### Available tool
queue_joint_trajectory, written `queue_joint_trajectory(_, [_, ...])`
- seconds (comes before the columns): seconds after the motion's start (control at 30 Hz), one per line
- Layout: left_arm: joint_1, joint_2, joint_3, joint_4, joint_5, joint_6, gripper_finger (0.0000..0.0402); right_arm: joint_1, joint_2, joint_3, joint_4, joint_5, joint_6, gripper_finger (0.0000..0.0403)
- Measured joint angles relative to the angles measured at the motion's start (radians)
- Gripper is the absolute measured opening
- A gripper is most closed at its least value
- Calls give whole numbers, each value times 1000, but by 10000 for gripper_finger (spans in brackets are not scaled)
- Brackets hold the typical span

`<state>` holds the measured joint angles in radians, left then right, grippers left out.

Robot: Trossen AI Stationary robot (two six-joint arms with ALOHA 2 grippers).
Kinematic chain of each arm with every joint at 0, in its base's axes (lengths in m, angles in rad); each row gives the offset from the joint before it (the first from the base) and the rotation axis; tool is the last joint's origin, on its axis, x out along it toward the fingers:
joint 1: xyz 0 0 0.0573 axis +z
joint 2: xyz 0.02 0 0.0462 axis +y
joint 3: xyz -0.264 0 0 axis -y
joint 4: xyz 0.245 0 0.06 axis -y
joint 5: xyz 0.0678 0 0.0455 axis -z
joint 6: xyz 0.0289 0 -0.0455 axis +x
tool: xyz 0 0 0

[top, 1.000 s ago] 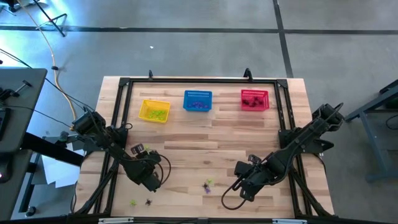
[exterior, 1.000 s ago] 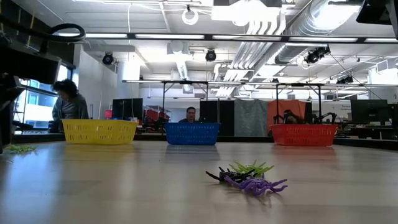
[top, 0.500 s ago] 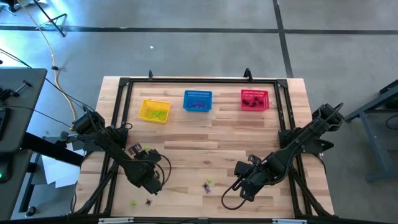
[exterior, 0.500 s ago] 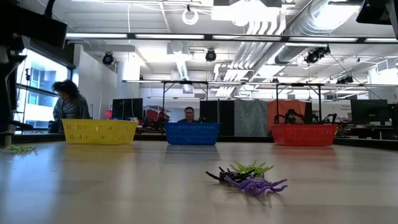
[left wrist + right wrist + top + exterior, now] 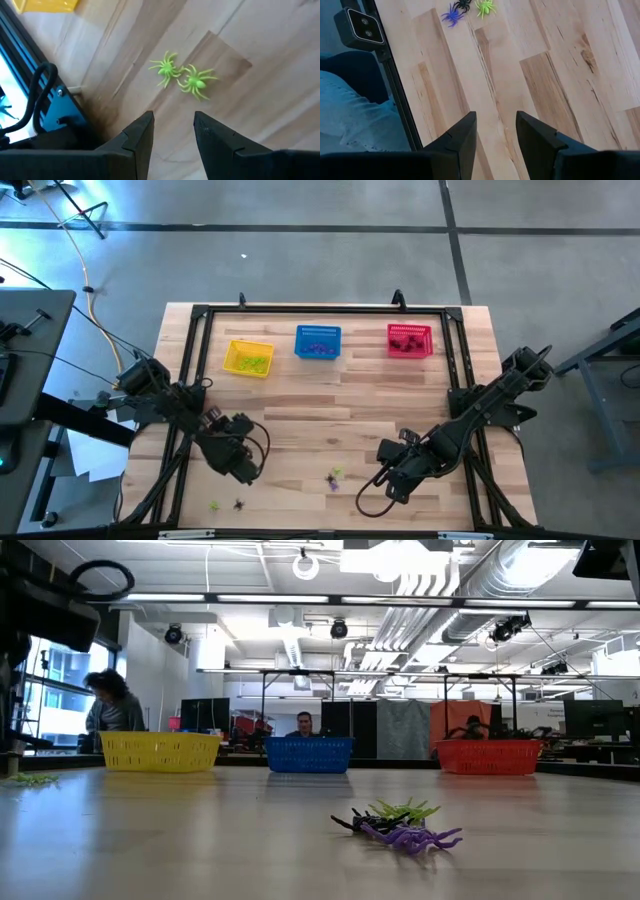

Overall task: Sort Halloween decoration
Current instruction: Put the green spider toy into the yellow bin

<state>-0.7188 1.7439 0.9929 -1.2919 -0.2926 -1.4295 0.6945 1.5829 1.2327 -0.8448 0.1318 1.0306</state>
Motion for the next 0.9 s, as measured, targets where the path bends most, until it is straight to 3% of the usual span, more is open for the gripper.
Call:
queue_joint_trajectory(0.57, [64, 1, 15, 8, 5, -113, 135, 0, 0, 0, 0, 0, 0, 133])
queue_joint_trajectory(0.9, [71, 1, -5, 34, -9, -230, 198, 0, 0, 0, 0, 0, 0, 133])
